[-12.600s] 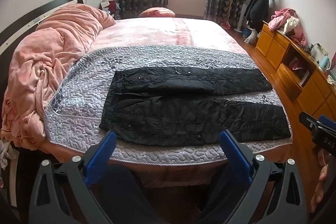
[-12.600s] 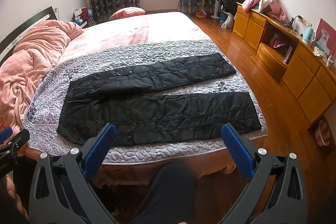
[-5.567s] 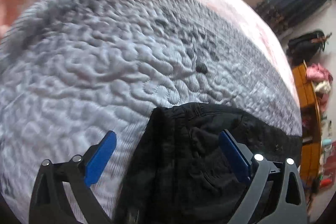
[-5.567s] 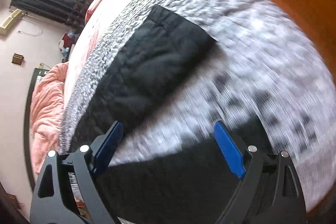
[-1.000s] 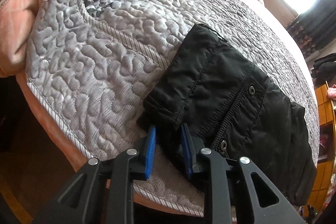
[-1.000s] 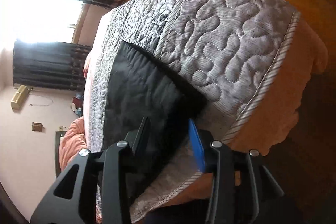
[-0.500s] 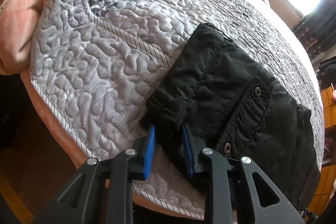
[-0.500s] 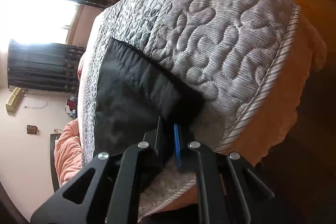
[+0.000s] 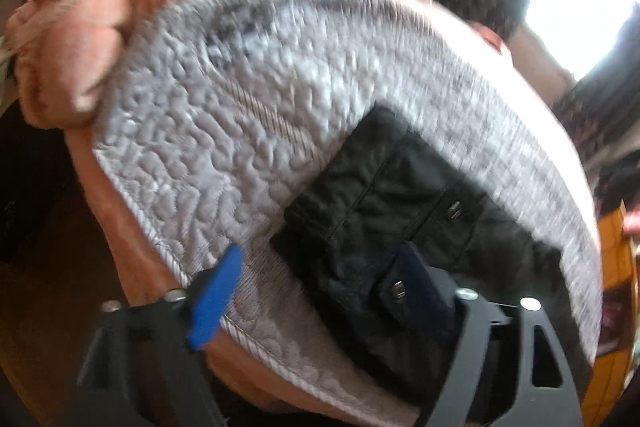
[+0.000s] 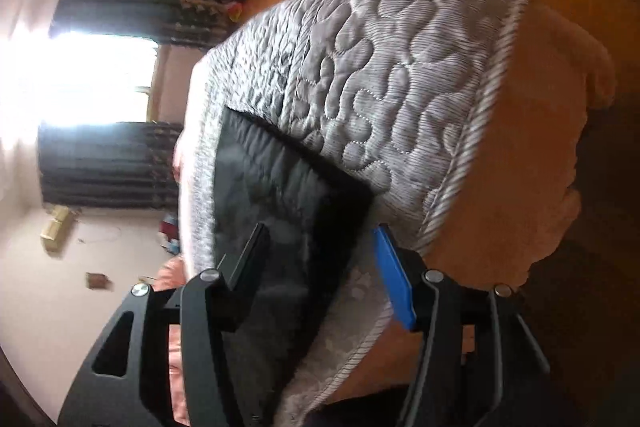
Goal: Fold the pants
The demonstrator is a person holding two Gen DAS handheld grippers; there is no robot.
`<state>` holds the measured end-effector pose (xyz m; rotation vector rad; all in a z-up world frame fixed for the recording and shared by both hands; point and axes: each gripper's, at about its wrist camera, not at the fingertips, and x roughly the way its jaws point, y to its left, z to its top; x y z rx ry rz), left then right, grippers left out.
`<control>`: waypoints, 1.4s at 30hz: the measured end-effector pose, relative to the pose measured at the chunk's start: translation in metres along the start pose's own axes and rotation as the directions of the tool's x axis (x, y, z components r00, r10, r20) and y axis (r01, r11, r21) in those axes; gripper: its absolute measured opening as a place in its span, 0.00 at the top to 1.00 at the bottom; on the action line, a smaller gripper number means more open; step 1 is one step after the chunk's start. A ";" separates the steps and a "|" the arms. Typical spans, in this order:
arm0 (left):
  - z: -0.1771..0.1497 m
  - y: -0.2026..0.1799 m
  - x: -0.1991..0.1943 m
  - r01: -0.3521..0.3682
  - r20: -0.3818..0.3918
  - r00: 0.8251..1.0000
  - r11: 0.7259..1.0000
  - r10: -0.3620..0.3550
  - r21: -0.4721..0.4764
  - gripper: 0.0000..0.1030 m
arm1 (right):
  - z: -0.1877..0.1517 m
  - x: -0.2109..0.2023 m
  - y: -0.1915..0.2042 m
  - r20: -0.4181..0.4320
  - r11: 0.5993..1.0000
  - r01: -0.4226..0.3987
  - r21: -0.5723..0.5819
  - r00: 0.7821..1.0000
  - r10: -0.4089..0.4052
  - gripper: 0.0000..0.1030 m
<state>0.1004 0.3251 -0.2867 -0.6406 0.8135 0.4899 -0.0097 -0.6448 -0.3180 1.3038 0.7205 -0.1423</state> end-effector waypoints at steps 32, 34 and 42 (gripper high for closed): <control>-0.054 -0.052 0.035 0.010 0.006 1.000 0.997 -0.010 0.071 0.10 | 0.004 0.033 -0.033 -0.044 0.968 -0.249 0.028 0.967 0.250 0.60; -0.054 -0.051 0.035 0.007 0.007 1.000 0.997 -0.008 0.072 0.10 | 0.003 0.034 -0.026 -0.043 0.969 -0.246 0.017 0.968 0.247 0.75; -0.057 -0.047 0.035 0.000 -0.001 1.000 0.999 0.000 0.042 0.10 | -0.002 0.022 0.027 -0.019 0.974 -0.217 -0.072 0.976 0.216 0.82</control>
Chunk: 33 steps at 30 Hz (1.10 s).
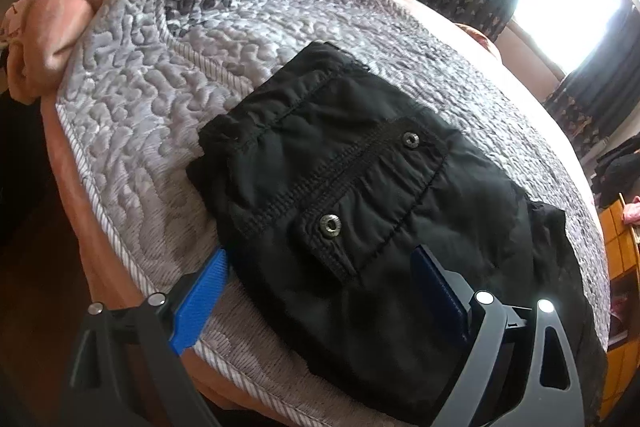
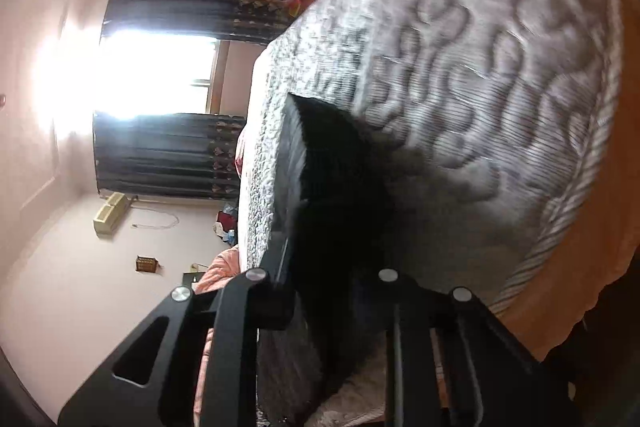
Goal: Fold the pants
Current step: 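Grasp the pant leg ends with the right gripper and lift them upward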
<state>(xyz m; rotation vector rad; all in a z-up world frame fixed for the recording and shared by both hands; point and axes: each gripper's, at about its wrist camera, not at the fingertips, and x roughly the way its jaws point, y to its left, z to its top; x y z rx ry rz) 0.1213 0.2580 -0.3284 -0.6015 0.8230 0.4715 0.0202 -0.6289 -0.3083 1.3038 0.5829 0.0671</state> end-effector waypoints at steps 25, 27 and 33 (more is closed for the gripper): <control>-0.008 -0.017 -0.015 -0.037 0.047 0.998 0.996 0.033 0.086 0.09 | -0.073 -0.010 0.170 0.096 0.866 0.186 -0.463 0.982 -0.160 0.83; -0.008 -0.017 -0.015 -0.037 0.049 0.998 0.996 0.033 0.085 0.09 | -0.080 -0.012 0.179 0.102 0.849 0.191 -0.492 0.982 -0.162 0.83; -0.009 -0.013 -0.016 -0.032 0.050 0.998 0.997 0.028 0.074 0.09 | -0.097 -0.011 0.205 0.114 0.799 0.198 -0.567 0.980 -0.162 0.83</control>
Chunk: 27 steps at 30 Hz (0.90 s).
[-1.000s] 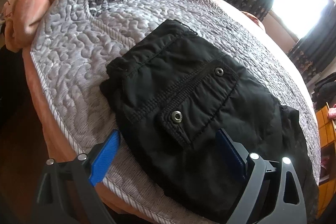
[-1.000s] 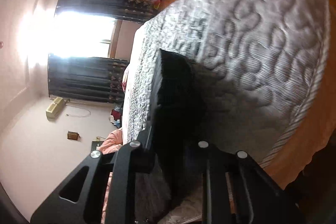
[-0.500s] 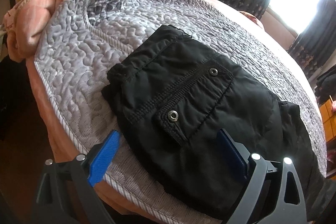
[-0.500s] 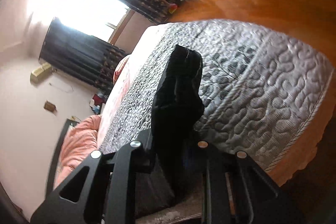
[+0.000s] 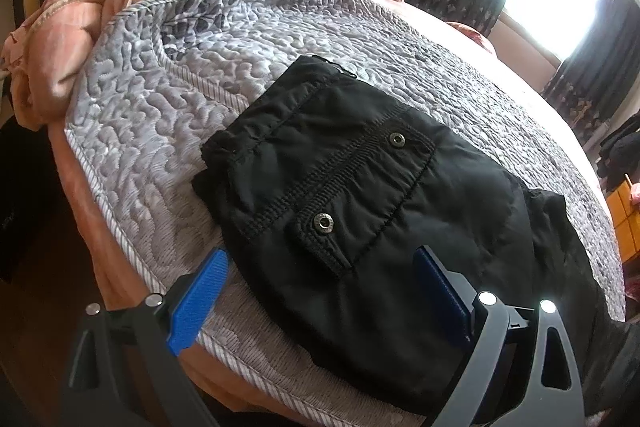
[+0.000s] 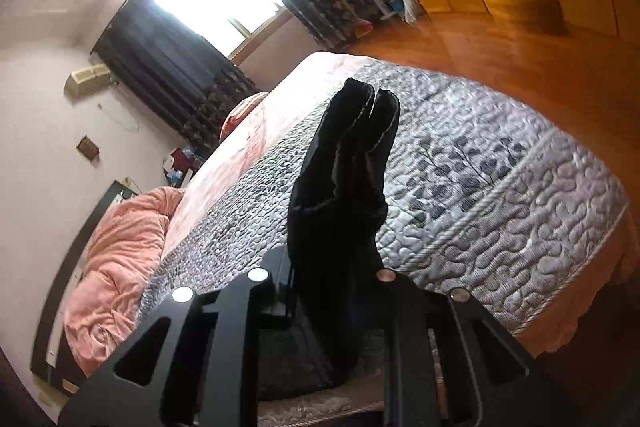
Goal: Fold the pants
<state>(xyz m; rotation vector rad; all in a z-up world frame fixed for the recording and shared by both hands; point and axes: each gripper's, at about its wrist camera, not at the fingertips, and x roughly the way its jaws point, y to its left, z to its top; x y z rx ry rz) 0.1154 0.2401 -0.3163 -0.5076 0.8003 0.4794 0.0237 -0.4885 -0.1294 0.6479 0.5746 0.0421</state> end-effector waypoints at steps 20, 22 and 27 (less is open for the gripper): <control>-0.001 0.009 0.002 0.023 -0.022 0.999 0.999 -0.024 -0.040 0.08 | -0.016 -0.001 0.106 0.027 0.959 0.069 -0.274 0.998 -0.064 0.83; -0.001 0.009 0.002 0.023 -0.024 0.999 0.999 -0.024 -0.039 0.08 | -0.016 -0.003 0.113 0.031 0.956 0.071 -0.285 0.997 -0.065 0.83; -0.001 0.008 0.002 0.025 -0.026 0.999 0.999 -0.025 -0.030 0.08 | -0.017 -0.008 0.128 0.048 0.944 0.092 -0.318 0.996 -0.081 0.83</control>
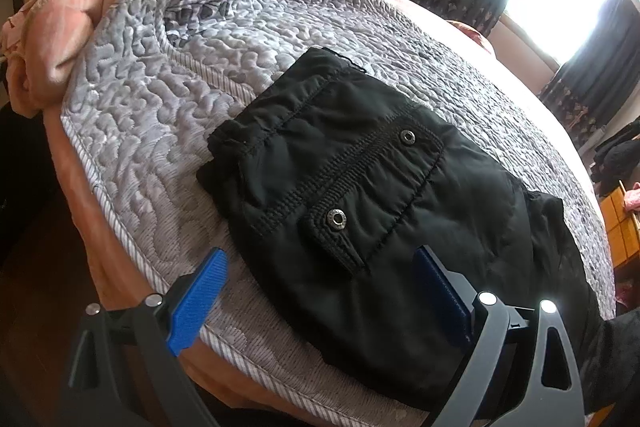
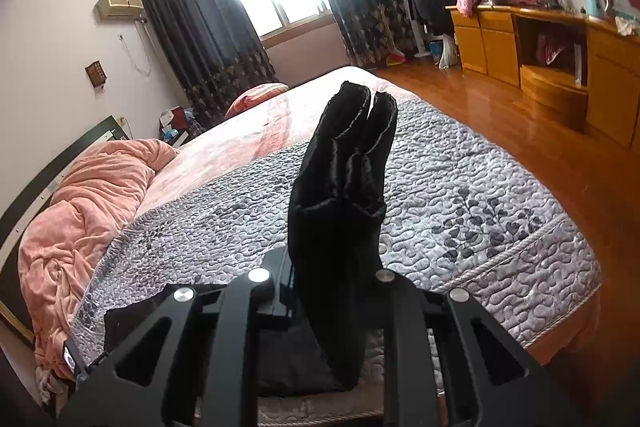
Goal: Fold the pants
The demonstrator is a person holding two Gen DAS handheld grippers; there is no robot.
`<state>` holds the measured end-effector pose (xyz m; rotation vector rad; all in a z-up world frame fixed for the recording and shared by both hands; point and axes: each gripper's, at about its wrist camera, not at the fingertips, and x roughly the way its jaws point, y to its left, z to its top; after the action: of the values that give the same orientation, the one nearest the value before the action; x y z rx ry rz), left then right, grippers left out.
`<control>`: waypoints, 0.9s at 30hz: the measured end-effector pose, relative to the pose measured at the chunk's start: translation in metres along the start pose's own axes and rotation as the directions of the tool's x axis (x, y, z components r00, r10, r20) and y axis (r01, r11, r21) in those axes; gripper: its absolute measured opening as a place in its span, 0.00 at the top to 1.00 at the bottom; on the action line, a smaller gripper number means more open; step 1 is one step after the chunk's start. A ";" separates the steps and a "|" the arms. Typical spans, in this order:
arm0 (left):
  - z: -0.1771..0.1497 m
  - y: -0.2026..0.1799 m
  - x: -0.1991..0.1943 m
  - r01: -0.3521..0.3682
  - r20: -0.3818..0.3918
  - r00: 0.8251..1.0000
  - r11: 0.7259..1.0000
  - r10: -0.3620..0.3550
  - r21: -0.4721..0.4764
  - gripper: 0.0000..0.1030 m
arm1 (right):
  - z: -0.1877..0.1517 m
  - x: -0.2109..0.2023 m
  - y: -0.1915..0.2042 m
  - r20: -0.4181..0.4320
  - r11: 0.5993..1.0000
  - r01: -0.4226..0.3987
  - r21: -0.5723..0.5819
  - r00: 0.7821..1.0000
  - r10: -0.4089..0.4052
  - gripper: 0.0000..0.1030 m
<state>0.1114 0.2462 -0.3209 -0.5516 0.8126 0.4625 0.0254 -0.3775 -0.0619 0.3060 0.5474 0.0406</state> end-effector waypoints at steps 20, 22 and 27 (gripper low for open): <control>0.002 -0.005 0.005 -0.025 -0.015 1.000 1.000 0.025 0.018 0.08 | 0.011 -0.005 0.050 0.044 0.987 -0.005 -0.159 0.999 0.012 0.83; 0.003 -0.005 0.006 -0.027 -0.016 0.999 0.999 0.027 0.021 0.08 | 0.010 -0.005 0.053 0.043 0.986 -0.006 -0.168 0.999 0.014 0.83; 0.003 -0.004 0.005 -0.026 -0.017 1.000 0.999 0.027 0.021 0.08 | 0.011 -0.004 0.057 0.043 0.984 -0.008 -0.179 0.999 0.016 0.83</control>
<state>0.1187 0.2453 -0.3224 -0.5267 0.8410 0.4738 0.0302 -0.3263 -0.0345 0.1350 0.4946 0.0938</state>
